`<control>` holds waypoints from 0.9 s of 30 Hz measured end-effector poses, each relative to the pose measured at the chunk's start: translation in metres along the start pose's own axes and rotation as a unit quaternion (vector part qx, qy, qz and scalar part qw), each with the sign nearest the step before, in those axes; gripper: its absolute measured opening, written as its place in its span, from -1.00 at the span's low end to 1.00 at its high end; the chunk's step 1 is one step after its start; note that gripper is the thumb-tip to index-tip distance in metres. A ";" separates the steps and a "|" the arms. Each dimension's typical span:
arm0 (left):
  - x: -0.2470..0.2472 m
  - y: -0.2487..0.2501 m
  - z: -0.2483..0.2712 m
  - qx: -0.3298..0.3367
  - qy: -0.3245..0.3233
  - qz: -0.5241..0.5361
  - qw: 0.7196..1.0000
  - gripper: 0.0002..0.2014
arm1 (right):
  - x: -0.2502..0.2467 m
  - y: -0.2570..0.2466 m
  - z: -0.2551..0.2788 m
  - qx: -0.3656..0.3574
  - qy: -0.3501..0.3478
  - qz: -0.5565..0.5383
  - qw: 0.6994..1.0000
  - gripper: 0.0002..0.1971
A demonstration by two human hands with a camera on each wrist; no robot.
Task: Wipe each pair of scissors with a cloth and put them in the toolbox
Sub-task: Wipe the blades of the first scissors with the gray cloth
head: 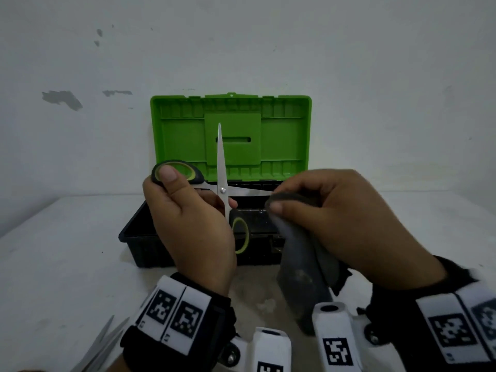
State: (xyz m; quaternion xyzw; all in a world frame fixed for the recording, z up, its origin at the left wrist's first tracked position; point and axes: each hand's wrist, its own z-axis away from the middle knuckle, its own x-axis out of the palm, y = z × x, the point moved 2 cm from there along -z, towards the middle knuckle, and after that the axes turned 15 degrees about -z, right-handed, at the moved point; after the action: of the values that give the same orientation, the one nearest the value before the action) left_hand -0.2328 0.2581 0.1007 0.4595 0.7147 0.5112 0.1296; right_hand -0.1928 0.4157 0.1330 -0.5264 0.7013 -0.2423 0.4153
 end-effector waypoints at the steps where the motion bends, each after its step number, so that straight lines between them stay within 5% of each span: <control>1: 0.000 0.000 0.001 0.013 0.005 0.000 1.000 -0.70 | -0.003 -0.002 0.000 -0.016 0.041 0.013 0.999 -0.98; 4: 0.003 0.001 0.008 0.040 -0.005 0.011 0.999 -0.74 | 0.002 -0.006 0.001 -0.063 0.109 0.068 0.990 -0.99; 9: 0.007 0.001 0.022 0.089 -0.035 -0.002 0.995 -0.79 | 0.025 -0.003 0.005 -0.100 0.117 0.115 0.981 -0.97; 27: 0.009 0.004 0.016 0.025 -0.072 0.077 0.994 -0.77 | -0.011 0.004 -0.001 -0.087 0.166 0.150 0.971 -0.94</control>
State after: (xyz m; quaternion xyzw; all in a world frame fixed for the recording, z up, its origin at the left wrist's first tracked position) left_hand -0.2248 0.2753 0.0999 0.5518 0.6787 0.4671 0.1292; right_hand -0.1943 0.4273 0.1337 -0.4020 0.8496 -0.1995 0.2773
